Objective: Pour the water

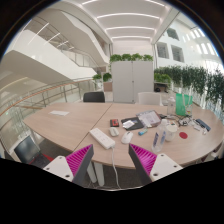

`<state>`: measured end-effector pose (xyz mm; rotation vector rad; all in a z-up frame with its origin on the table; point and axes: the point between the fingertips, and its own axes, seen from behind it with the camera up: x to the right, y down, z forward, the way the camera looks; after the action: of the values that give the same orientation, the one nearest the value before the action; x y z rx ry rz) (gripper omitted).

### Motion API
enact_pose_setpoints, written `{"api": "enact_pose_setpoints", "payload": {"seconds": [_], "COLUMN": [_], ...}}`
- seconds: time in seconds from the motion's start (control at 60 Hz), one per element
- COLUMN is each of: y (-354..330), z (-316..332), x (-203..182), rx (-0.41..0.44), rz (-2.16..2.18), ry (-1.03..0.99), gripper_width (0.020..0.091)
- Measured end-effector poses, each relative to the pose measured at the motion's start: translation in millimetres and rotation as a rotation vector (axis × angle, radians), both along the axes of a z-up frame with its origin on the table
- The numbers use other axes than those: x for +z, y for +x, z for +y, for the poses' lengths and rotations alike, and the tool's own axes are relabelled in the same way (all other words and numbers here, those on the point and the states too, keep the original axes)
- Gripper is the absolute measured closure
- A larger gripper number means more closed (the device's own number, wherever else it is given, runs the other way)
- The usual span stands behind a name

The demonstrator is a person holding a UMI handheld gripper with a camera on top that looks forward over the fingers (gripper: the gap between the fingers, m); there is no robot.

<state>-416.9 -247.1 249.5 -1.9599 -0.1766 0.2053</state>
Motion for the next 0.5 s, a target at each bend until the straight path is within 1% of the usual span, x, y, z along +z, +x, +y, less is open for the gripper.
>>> {"api": "enact_pose_setpoints", "payload": {"seconds": [0.083,0.217,0.233,0.35,0.5], "y": [11,5,32,78,153], "z": [4,1,6,31,83], "x": [1,-10,-12,-27,-71], "rx": [-0.020,-0.069,-0.069,-0.112,-0.187], "rz": [-0.002,-0.026,-0.030,-0.064,-0.101], "ry": [0.015,0.020,0.026,0.081,0.138], "gripper_width": [0.0282,0.0280,0.0280,0.0277,0.0279]}}
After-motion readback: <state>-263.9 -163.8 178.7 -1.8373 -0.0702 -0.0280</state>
